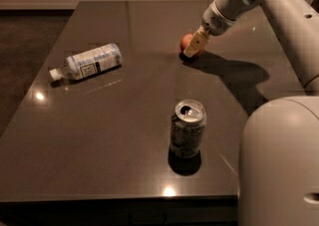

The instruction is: Move apple near 7up can

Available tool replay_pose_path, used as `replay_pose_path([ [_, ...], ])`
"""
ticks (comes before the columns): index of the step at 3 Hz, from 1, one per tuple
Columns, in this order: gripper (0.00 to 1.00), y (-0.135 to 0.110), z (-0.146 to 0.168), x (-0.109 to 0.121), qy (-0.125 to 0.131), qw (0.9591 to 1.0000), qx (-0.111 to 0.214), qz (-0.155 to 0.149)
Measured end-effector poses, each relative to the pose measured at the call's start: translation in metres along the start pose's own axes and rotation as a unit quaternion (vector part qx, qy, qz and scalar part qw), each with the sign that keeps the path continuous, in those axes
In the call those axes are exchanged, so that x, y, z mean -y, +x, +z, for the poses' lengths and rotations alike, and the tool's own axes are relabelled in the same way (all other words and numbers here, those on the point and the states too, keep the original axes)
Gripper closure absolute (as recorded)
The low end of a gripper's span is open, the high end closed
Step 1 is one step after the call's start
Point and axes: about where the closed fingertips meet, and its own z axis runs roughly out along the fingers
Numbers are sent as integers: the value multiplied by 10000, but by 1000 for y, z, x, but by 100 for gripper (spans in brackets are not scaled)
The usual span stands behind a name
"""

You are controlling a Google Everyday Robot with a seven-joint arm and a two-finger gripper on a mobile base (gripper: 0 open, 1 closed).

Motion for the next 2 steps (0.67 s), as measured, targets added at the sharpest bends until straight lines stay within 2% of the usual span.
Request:
replay_pose_path([
  [1, 91, -1, -20, -14, -67, 9998, 90, -185],
  [2, 100, 8, -57, -51, -305, 9975, 264, -577],
])
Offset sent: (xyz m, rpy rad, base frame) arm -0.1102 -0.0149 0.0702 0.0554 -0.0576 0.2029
